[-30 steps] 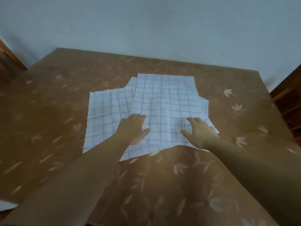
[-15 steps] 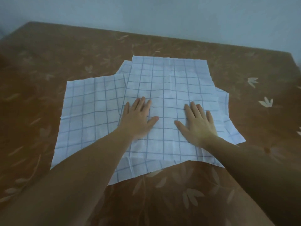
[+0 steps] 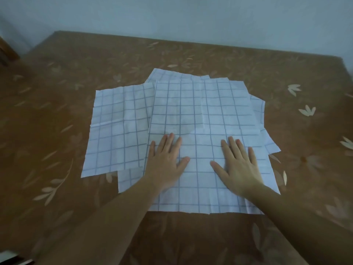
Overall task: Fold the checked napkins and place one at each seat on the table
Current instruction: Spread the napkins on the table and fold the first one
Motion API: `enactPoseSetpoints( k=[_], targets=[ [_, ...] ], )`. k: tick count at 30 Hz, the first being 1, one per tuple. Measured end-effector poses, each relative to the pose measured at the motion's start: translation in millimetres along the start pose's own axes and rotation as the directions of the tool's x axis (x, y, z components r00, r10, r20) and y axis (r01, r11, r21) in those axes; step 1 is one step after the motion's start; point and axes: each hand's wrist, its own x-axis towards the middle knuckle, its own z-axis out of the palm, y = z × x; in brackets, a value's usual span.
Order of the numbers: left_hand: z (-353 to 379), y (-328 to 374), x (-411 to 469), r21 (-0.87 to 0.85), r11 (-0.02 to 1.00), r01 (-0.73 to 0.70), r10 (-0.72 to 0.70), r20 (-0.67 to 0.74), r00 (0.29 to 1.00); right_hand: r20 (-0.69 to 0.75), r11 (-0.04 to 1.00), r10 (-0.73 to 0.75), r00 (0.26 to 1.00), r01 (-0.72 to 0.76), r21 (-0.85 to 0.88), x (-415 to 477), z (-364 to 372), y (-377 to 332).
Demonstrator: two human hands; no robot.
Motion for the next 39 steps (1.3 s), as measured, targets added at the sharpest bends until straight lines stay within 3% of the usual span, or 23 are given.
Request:
enactPoseSetpoints(
  k=[8,12,17,20,28,35,39],
  targets=[
    [13.5,22.9,-77.6,-0.088,0.996,-0.022,0.022,0.001,1.000,0.022,1.000,-0.001,1.000,0.001,0.021,-85.2,8.3,2.1],
    [0.8,21.9,-45.3,-0.097,0.991,-0.092,0.080,-0.123,0.989,-0.092,0.992,-0.037,0.995,0.048,0.118,-57.9,-5.8,6.8],
    [-10.4,17.9,1.3,-0.088,0.978,-0.192,0.187,-0.058,0.981,-0.133,0.977,-0.206,0.969,0.212,0.030,-7.6,-11.1,4.2],
    [-5.9,10.7,12.3,-0.094,0.972,-0.215,0.211,-0.056,0.976,-0.118,0.983,-0.181,0.976,0.185,0.023,4.5,-5.1,2.7],
    [17.7,5.1,7.0,-0.257,0.931,-0.260,0.179,-0.298,0.938,-0.153,0.982,-0.146,0.977,0.162,0.093,-4.0,7.6,5.4],
    [29.9,8.7,-23.9,-0.273,0.919,-0.283,0.167,-0.380,0.910,-0.179,0.973,-0.150,0.972,0.177,0.145,-39.8,14.4,3.3],
    [30.7,12.1,-40.7,-0.283,0.917,-0.280,0.148,-0.412,0.899,-0.340,0.961,-0.168,0.925,0.231,0.153,-51.0,17.1,7.6]
  ],
)
